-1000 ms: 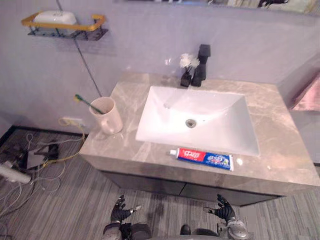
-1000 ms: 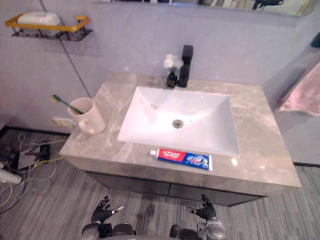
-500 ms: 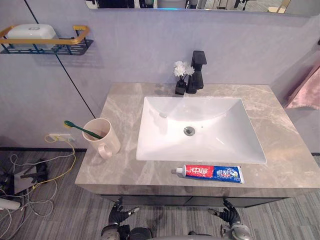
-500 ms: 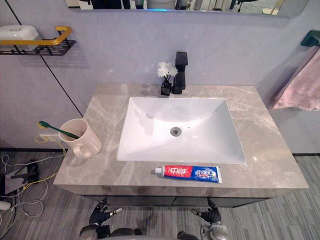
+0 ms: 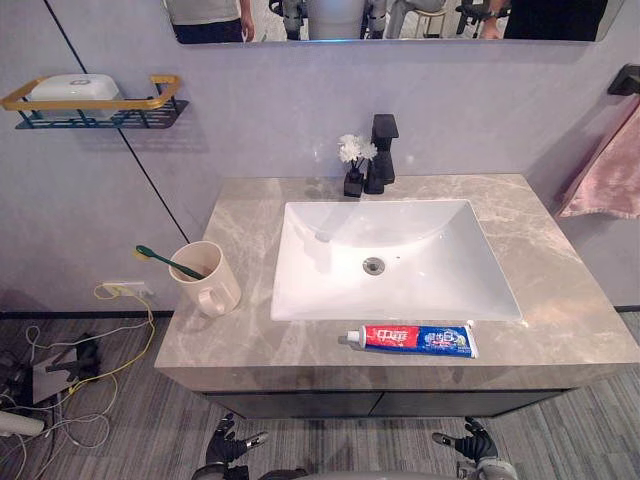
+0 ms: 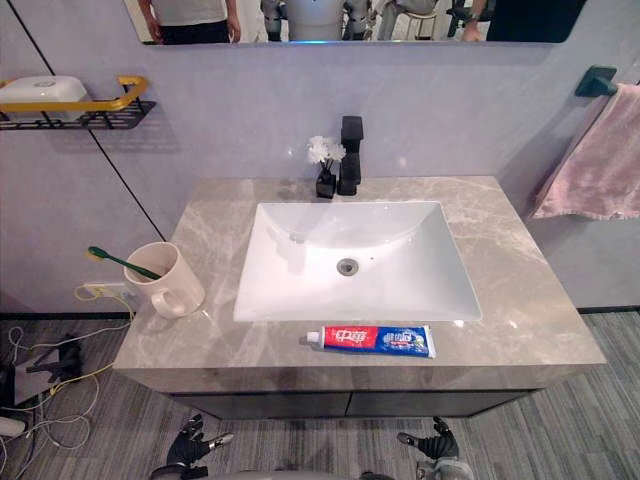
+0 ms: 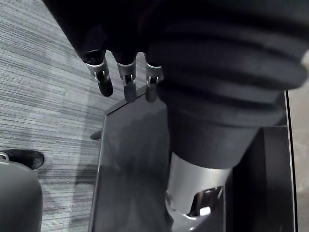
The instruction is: Organize washtable
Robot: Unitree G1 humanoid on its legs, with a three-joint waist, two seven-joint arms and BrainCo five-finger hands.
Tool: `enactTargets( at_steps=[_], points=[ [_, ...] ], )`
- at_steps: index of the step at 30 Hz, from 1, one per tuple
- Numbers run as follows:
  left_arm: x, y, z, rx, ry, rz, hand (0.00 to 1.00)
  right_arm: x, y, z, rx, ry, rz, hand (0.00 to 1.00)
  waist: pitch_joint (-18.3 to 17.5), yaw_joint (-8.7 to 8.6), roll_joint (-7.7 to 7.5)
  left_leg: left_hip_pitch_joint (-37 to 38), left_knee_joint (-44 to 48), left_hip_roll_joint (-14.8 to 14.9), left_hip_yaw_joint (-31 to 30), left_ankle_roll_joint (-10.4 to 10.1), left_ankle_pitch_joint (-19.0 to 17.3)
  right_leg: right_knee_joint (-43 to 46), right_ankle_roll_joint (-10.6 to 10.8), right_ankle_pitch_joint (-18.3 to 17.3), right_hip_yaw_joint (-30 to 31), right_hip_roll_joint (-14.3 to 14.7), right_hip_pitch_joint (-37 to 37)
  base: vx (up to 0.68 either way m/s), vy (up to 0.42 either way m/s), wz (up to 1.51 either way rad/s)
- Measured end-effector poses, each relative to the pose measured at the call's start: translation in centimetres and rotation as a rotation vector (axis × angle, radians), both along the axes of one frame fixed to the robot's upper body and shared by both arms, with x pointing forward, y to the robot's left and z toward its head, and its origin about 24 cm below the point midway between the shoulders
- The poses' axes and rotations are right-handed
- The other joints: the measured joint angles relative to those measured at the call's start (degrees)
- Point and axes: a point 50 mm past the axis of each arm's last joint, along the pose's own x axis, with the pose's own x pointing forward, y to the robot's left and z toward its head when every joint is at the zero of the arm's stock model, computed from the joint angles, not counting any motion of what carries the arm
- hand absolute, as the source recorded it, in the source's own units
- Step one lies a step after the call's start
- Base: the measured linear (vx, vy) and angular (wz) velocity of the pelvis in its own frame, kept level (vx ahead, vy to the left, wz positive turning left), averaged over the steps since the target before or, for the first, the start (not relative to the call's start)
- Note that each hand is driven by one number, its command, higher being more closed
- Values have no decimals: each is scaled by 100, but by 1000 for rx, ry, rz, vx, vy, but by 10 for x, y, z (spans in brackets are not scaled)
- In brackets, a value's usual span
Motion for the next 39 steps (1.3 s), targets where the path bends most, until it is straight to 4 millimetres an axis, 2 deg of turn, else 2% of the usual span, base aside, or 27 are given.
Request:
enactTargets(
  at_steps=[9, 13, 16, 19, 21, 23, 24, 26, 28, 29, 33, 34, 36, 37, 38, 39],
  points=[
    [10, 2, 1, -5, -17, 10, 0, -19, -21, -2, 84, -17, -249, 0, 8, 7, -16, 54, -230, -107, -199, 53, 201, -86, 83, 59, -224, -98, 101, -26, -2, 13],
    [12, 7, 3, -3, -27, 30, 0, -20, -23, -2, 92, -25, -273, 0, 10, 11, -21, 95, -238, -118, -204, 79, 223, -85, 100, 69, -225, -128, 142, -59, -1, 3],
    [13, 18, 6, 9, -43, 84, 0, -24, -26, -2, 91, -24, -290, 0, 14, 5, -22, 129, -396, -129, -282, 69, 315, -81, 107, 69, -319, -152, 139, -51, -15, 13],
    [18, 42, 18, 60, -104, 146, 0, -26, -27, -1, 97, -28, -301, 0, 22, 38, -41, 132, -476, -134, -366, 72, 383, -80, 110, 65, -404, -158, 148, -39, -15, 16],
    [33, 70, 44, 143, -231, 177, 0, -26, -28, -1, 96, -28, -300, 0, 30, 69, -51, 132, -505, -141, -460, 65, 402, -74, 125, 20, -532, -169, 192, -24, -23, 24],
    [47, 87, 67, 203, -341, 204, 0, -29, -29, -1, 92, -27, -300, 0, 29, 173, -45, 130, -507, -141, -478, 64, 400, -54, 134, -11, -551, -170, 192, -2, -18, 17],
    [59, 101, 93, 262, -455, 227, 0, -28, -30, 1, 84, -43, -297, 0, 28, 229, -38, 86, -498, -157, -575, 66, 402, -36, 133, -41, -650, -185, 193, 9, -17, 25],
    [70, 110, 121, 317, -576, 241, 0, -28, -32, 3, 78, -54, -294, 0, 30, 299, -30, 70, -494, -169, -635, 68, 404, -18, 128, -62, -702, -194, 197, 30, -12, 23],
    [83, 113, 165, 395, -762, 247, 0, -26, -32, 5, 73, -68, -289, 0, 26, 317, -26, 55, -442, -212, -779, 84, 411, -19, 138, -112, -866, -231, 291, 65, -12, 32],
    [85, 112, 175, 413, -804, 246, 0, -27, -32, 4, 74, -67, -290, 0, 22, 316, -30, 34, -406, -223, -793, 87, 403, -11, 142, -128, -913, -246, 305, 50, -9, 35],
    [98, 90, 250, 564, -1128, 188, 0, -30, -30, 3, 85, -57, -289, 0, 15, 322, -23, -126, -260, -258, -926, 89, 371, 14, 140, -153, -998, -264, 305, 31, -4, 19],
    [99, 85, 259, 582, -1170, 177, 0, -31, -30, 3, 90, -56, -287, 0, 15, 323, -24, -137, -230, -265, -936, 83, 364, 15, 140, -153, -1002, -267, 312, 3, -2, 8],
    [105, 59, 291, 612, -1340, 105, 0, -33, -29, 2, 98, -56, -292, 0, 5, 319, -6, -141, -63, -276, -962, 91, 263, 16, 138, -154, -1007, -267, 386, -30, -1, 3],
    [106, 51, 298, 608, -1381, 82, 0, -33, -29, 2, 98, -56, -291, 0, 2, 319, -1, -143, -29, -281, -962, 89, 247, 18, 136, -155, -1002, -268, 389, -55, 2, -3],
    [106, 30, 311, 596, -1473, 9, 0, -32, -27, 2, 101, -58, -279, 0, -10, 313, 20, -158, 24, -286, -963, 87, 220, 21, 134, -157, -993, -269, 382, -78, 3, -3],
    [107, 17, 317, 581, -1519, -40, 0, -32, -26, 2, 104, -58, -269, 0, -19, 302, 35, -157, 27, -286, -968, 87, 220, 25, 134, -157, -989, -269, 377, -82, 3, -2]
  ],
)
